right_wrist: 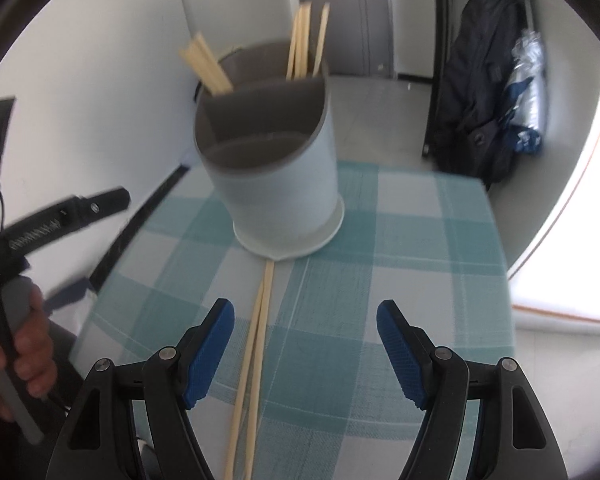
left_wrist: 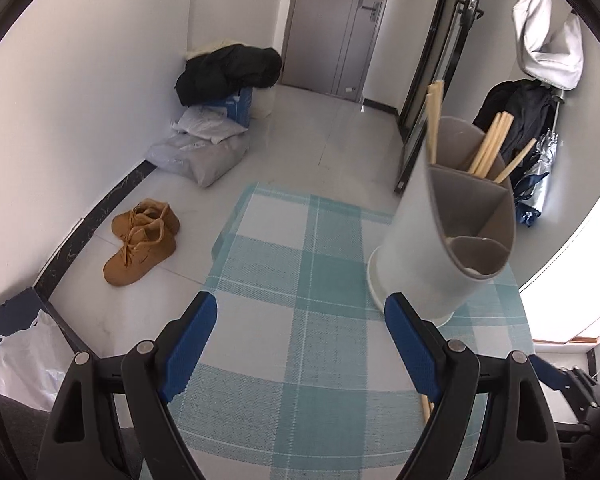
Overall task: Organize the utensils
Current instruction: 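Lower the right gripper to the last chopsticks on the cloth and grasp them, then lift the chopstick with the right gripper while the left gripper grasps another chopstick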
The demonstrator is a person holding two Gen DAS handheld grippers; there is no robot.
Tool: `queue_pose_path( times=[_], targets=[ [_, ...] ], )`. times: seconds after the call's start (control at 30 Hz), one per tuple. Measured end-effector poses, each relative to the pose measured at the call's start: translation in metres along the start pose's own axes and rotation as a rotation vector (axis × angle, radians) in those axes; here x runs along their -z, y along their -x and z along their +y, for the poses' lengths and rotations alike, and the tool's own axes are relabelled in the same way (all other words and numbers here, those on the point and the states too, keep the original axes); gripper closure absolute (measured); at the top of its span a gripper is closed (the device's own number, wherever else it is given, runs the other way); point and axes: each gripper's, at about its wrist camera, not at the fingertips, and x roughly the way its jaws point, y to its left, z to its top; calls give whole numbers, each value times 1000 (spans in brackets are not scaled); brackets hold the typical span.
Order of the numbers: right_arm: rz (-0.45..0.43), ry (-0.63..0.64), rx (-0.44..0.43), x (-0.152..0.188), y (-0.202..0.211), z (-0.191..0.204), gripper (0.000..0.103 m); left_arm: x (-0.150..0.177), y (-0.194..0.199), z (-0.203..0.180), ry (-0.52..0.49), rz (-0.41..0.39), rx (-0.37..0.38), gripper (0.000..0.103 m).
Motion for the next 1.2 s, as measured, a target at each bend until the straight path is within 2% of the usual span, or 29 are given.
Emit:
queue_pose_path(
  times=[0.1,0.33,0.43,0.57,0.63,0.7,0.87,0.97,1.0,1.2],
  targets=[
    [60,23,-15,-4,-23,4,43,-1,-3,4,18,21,7,20],
    [185,76,5,-5,-60,15,57,-5,-11,10,41,48,12,20],
    [232,99,5,-3,-69,19,62,-9,-9,13,41,29,-8,20],
    [229,133,21,-3,-66,23,65,-12,-10,21,74,26,4,20],
    [237,153,33,-3,-65,25,74,-12,-13,23,82,37,5,20],
    [250,174,36,-2,-67,27,76,-12,-16,24,88,49,4,20],
    [254,216,49,-5,-76,40,77,-12,-20,27,105,70,5,20],
    [257,218,32,-6,-77,47,89,-11,-22,28,106,78,-4,20],
    [267,222,23,-5,-76,51,96,-11,-23,28,105,81,-5,20],
    [318,281,2,3,-66,57,98,-7,-26,26,98,98,-9,20]
  ],
)
